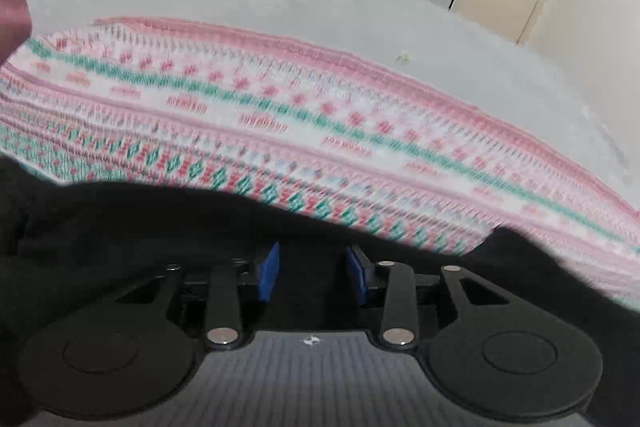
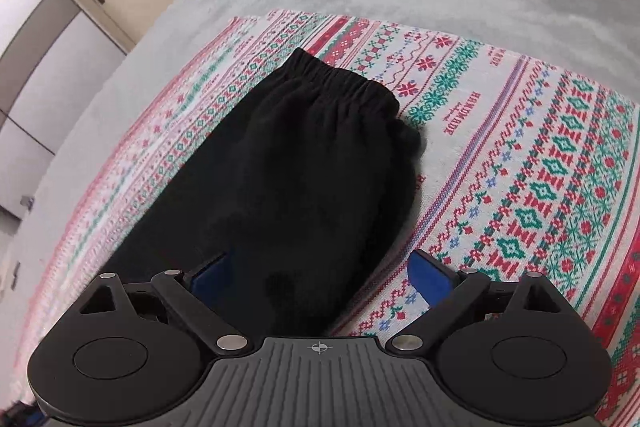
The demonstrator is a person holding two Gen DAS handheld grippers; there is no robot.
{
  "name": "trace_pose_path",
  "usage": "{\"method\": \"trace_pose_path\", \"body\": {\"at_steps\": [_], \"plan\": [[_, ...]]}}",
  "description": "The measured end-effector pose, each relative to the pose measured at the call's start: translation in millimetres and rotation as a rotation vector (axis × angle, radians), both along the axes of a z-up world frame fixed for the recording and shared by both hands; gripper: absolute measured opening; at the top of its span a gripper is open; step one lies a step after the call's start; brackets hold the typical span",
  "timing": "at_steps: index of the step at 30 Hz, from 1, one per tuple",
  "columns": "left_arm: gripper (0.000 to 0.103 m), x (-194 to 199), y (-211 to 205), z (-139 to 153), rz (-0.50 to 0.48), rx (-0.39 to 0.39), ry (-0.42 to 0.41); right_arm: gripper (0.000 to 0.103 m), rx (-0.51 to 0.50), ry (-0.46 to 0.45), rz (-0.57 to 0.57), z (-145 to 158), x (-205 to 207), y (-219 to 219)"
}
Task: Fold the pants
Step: 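Grasp a pant leg cuff with the right gripper and lift it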
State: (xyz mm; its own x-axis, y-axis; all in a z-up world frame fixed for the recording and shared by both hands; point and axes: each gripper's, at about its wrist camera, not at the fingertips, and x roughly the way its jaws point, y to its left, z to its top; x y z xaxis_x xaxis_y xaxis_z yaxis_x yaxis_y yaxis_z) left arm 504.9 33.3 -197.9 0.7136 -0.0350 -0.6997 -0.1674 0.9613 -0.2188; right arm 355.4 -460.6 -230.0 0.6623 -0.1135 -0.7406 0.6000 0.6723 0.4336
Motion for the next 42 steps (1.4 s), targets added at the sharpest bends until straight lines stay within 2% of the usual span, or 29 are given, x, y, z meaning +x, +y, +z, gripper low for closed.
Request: {"method": "trace_pose_path", "body": {"at_steps": [1,2,3,4,5,8,10,12,14,16,21,24,26,30,35,37,41,42], "plan": [[0.070,-7.7,-4.5,5.1,-0.035,0.005,-0.046,0.096,-0.004,0.003,-0.003,0.3,1.0,0.4],[0.077,-9.9,-11.4,6.5,-0.074,0.043,-0.080,0.096,-0.006,0.004,-0.008,0.4,1.7,0.5],[0.079,-5.8,-18.2,-0.4,-0.087,0.116,-0.042,0.096,-0.004,0.003,-0.014,0.4,2.1,0.3],[0.079,0.5,-19.2,-12.9,-0.068,0.160,0.039,0.096,-0.002,0.001,-0.019,0.1,2.4,0.2],[0.080,-1.5,-15.2,-20.3,-0.059,0.146,0.027,0.096,-0.002,-0.003,-0.022,-0.7,3.1,0.3],[0.080,-21.0,-9.5,-18.3,-0.062,0.144,-0.019,0.097,0.019,-0.038,-0.038,-2.9,-1.2,-3.2],[0.081,-43.5,-13.2,-15.2,-0.081,0.198,-0.012,0.097,0.042,-0.065,-0.039,-4.9,-4.6,-7.7],[0.090,-71.2,-19.2,-10.3,-0.105,0.240,0.028,0.097,0.047,-0.078,-0.016,-5.4,-6.4,-10.2],[0.100,-94.1,-21.3,-2.0,-0.121,0.229,0.046,0.097,0.046,-0.085,0.001,-5.7,-7.5,-11.1],[0.103,-110.8,-22.4,2.6,-0.138,0.184,0.074,0.097,0.041,-0.095,0.008,-6.3,-8.6,-10.6],[0.103,-143.0,-27.2,-7.0,-0.114,0.227,0.142,0.097,-0.035,-0.077,0.035,-5.5,-6.5,2.5],[0.103,-154.3,-18.5,-25.9,-0.105,0.226,0.085,0.095,-0.041,-0.082,0.019,-6.2,-6.9,3.9],[0.103,-155.4,-18.8,-26.9,-0.090,0.222,0.075,0.093,-0.012,-0.101,-0.012,-5.4,-10.8,1.3],[0.103,-154.3,-25.8,-25.4,-0.108,0.233,0.085,0.083,0.017,-0.122,-0.038,-6.6,-17.3,-5.7],[0.103,-150.5,-23.2,-18.6,-0.115,0.192,0.112,0.060,-0.060,-0.104,-0.060,-7.9,-15.9,-6.0],[0.103,-150.6,-24.1,-18.5,-0.127,0.194,0.118,0.060,-0.051,-0.119,-0.080,-9.9,-15.7,-8.2],[0.103,-149.2,-19.9,-19.7,-0.145,0.192,0.119,0.059,0.044,-0.184,-0.168,-16.3,-21.0,-17.5],[0.103,-149.3,-18.8,-19.6,-0.144,0.190,0.120,0.053,0.053,-0.193,-0.180,-17.2,-21.5,-18.1]]}}
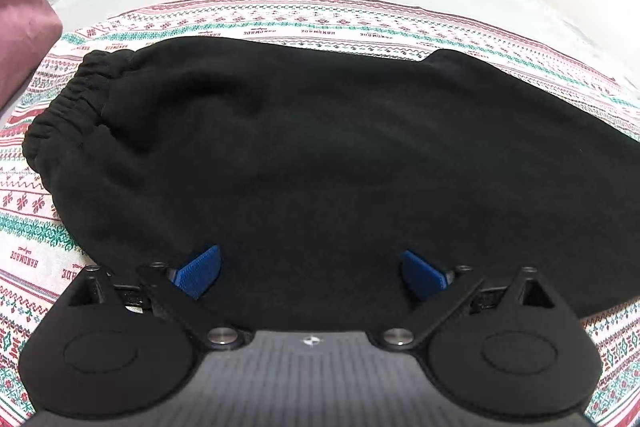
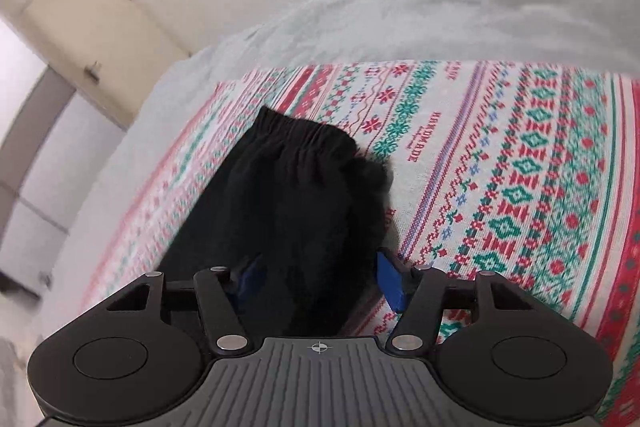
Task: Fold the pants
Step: 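Grasp a pant leg cuff with the right gripper and lift it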
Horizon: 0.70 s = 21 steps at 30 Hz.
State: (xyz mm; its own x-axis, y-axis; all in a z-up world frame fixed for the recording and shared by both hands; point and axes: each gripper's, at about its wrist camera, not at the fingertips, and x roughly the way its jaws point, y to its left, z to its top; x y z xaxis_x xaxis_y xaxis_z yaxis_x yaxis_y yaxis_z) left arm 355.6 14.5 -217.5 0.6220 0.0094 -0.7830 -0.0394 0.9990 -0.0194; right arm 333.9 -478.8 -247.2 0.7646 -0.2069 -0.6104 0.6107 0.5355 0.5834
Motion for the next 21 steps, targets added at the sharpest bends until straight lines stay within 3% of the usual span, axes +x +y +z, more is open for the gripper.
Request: {"method": "trace_pose_path", "body": {"at_steps": [1,3,5,8,13,15,17,19,21], "plan": [[0.103,-0.5,1.3,0.6,0.002,-0.003,0.002,0.049,-0.004,0.003,-0.008,-0.6,0.4,0.2],[0.103,-5.2,5.6,5.6,0.006,-0.019,0.005,0.028,-0.016,0.015,-0.015,-0.8,2.1,0.8],[0.103,-6.9,8.9,7.8,0.007,-0.041,0.011,0.017,0.019,-0.006,-0.016,-2.1,2.3,-1.7],[0.103,-10.6,14.1,10.8,-0.002,-0.058,0.016,0.012,0.037,-0.068,-0.024,1.8,1.0,0.4],[0.103,-19.0,27.6,16.7,0.031,-0.103,0.015,0.011,-0.056,-0.184,-0.002,32.0,2.7,25.4],[0.103,-15.9,27.9,16.4,0.029,-0.117,0.015,0.010,-0.171,-0.213,0.048,51.2,6.6,46.3],[0.103,-16.6,28.6,17.2,0.025,-0.119,0.014,0.009,-0.414,-0.252,0.154,76.4,13.4,86.1],[0.103,-16.1,30.4,17.8,0.035,-0.132,0.014,0.009,-0.660,-0.280,0.312,93.1,19.4,141.3],[0.103,-16.3,33.2,19.1,0.049,-0.155,0.015,0.009,-0.827,-0.297,0.526,95.5,22.8,204.6]]}}
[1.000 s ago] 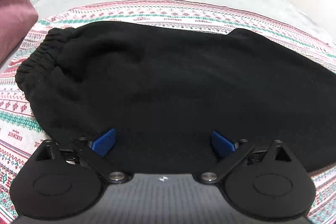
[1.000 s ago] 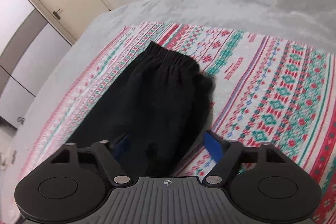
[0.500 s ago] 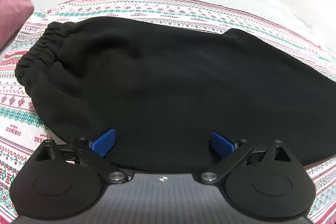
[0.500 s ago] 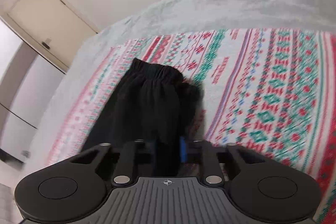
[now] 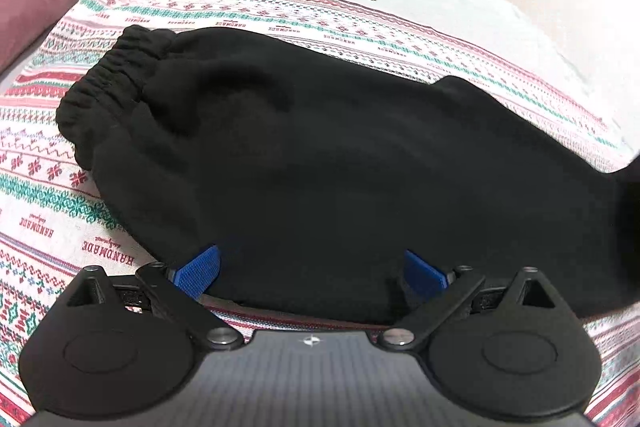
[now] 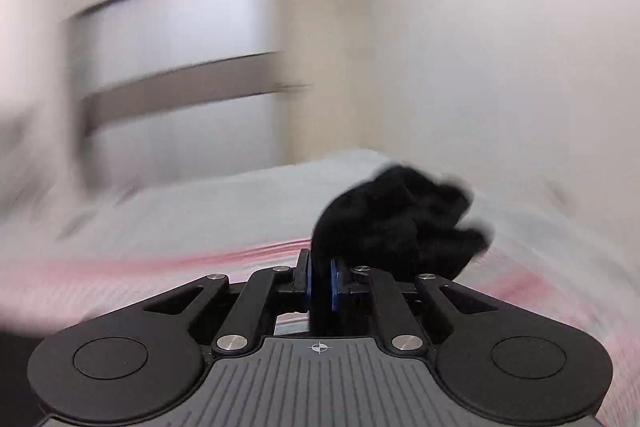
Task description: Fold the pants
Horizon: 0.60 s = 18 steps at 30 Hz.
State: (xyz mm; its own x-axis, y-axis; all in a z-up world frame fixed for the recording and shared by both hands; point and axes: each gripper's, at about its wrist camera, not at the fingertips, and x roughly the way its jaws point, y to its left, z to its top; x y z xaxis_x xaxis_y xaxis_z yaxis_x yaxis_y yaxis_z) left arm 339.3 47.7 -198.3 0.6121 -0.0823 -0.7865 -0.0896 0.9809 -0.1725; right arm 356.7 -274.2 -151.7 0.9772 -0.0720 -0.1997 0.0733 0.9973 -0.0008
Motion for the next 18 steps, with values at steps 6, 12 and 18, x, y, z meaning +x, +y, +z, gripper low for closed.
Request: {"method": "trace_pose_path", "body": {"at_steps": [6,12,18], "plan": [[0.103,-0.9,2.8,1.1,0.006,-0.025,0.001,0.006,-0.762,0.230,0.576,-92.8,-22.6,187.7],[0.103,-3.2,10.9,4.9,0.012,-0.079,-0.008,0.025,-0.837,0.305,0.583,-115.6,-25.8,215.3],[0.103,-0.8,7.9,8.9,0.013,-0.191,-0.022,0.058,-0.732,0.322,0.535,-109.1,-7.2,197.4]]}}
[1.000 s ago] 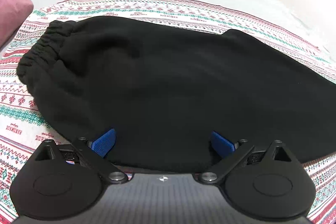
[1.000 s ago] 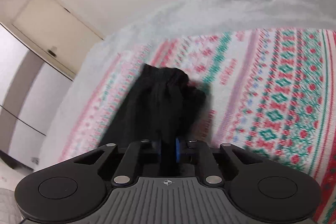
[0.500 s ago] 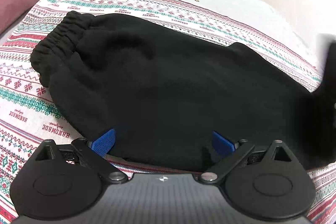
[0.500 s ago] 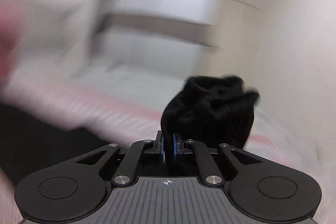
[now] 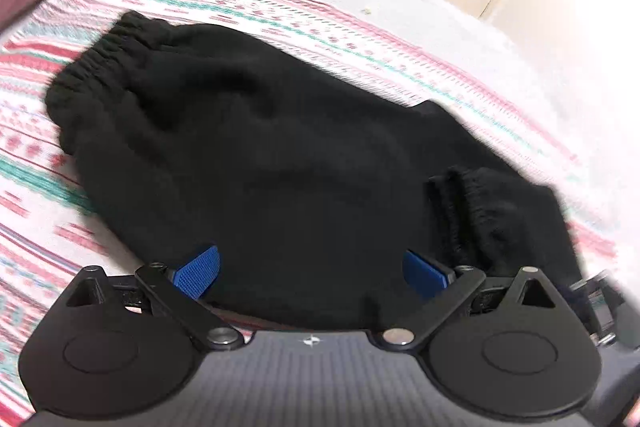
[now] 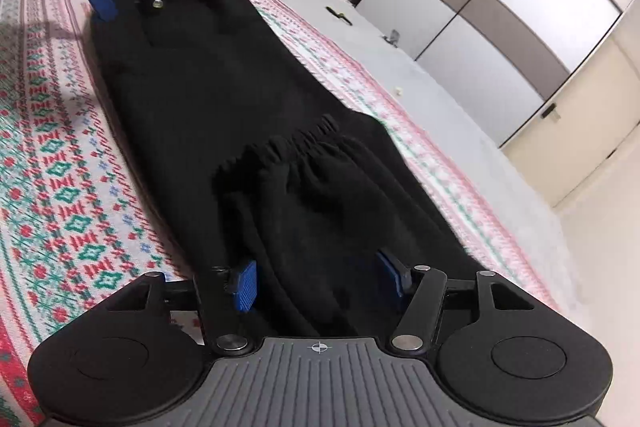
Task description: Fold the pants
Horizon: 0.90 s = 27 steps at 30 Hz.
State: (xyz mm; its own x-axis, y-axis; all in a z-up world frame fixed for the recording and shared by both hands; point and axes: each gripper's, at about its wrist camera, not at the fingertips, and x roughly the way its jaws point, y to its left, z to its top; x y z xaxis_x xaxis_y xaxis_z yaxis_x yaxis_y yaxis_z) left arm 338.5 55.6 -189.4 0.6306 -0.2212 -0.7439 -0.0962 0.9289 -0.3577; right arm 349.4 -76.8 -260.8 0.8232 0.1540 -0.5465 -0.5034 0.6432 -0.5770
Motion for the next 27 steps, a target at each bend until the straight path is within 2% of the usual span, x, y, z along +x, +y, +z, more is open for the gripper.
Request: {"method": "trace_pose_path", "body": {"at_steps": [2,4,5,9,14,17,19,21,23,27], "plan": [[0.103,3.0,-5.3,1.0,-0.010,-0.096,-0.011,0.051,0.008,0.002,0.024,-1.6,1.0,5.3],[0.103,7.3,-10.8,-1.5,-0.023,-0.208,-0.012,0.031,0.012,0.012,0.043,-1.3,-0.7,12.4],[0.103,8.9,-15.1,-3.2,-0.024,-0.257,-0.006,0.012,0.024,0.025,0.042,-0.4,1.6,18.5],[0.103,19.5,-33.2,-14.1,-0.048,-0.425,0.026,0.008,0.081,-0.021,-0.005,6.7,3.2,28.3],[0.103,34.0,-50.3,-31.7,-0.061,-0.563,0.072,0.007,0.161,-0.096,-0.049,24.0,0.7,34.9],[0.103,40.6,-56.8,-38.6,-0.074,-0.638,0.067,0.007,0.193,-0.114,-0.057,29.4,-2.0,35.6],[0.103,47.6,-61.8,-39.4,-0.091,-0.617,0.054,0.007,0.185,-0.126,-0.045,26.9,-4.9,39.3],[0.094,51.6,-67.8,-40.5,-0.095,-0.557,0.047,0.007,0.164,-0.126,-0.021,23.1,-12.1,44.3],[0.060,53.0,-73.1,-41.7,-0.099,-0.477,0.042,0.007,0.144,-0.128,0.001,19.4,-18.9,46.2],[0.057,57.2,-62.5,-34.9,-0.100,-0.399,0.008,0.007,0.101,-0.119,0.020,13.0,-20.7,50.2]]}}
